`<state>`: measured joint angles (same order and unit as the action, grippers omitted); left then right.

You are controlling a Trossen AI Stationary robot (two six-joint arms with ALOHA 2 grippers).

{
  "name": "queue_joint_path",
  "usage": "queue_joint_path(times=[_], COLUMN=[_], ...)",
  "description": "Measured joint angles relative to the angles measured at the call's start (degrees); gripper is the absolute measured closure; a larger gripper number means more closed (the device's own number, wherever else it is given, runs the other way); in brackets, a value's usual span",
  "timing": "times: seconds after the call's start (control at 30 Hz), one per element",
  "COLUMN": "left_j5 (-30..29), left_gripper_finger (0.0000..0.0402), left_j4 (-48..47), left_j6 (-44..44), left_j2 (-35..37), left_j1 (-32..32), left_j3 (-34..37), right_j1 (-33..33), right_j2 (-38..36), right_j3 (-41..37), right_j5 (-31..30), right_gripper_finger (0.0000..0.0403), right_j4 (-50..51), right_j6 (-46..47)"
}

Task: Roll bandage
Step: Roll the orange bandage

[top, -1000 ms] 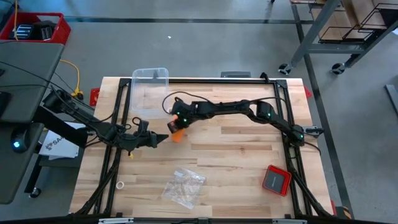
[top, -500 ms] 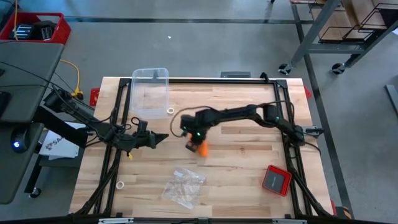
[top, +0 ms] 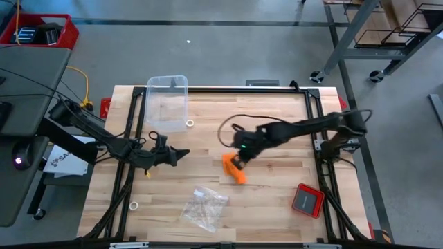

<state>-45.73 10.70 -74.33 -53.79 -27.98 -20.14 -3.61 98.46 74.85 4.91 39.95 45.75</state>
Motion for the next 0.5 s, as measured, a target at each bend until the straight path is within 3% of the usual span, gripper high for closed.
queue_joint_path(times=[0.17, 0.33, 0.5], left_j5=[9.83, 17.41, 23.05], left_gripper_finger=[0.0401, 0.0401, 0.0401], left_j4=[-0.50, 3.08, 10.73], left_j6=[-3.39, -7.06, -9.16], left_j2=[-5.40, -14.74, -22.96], left_j1=[2.04, 5.12, 8.12], left_j3=[0.02, 0.07, 0.07], right_j1=[-3.29, -6.37, -7.41], right_j2=[-6.19, -6.75, -4.61], right_j3=[-10.56, -22.44, -27.22], right_j5=[-0.03, 2.73, 1.72], right_gripper_finger=[0.0403, 0.0403, 0.0403], right_j4=[1.02, -12.26, -21.54], right_j6=[10.67, 22.80, 30.03])
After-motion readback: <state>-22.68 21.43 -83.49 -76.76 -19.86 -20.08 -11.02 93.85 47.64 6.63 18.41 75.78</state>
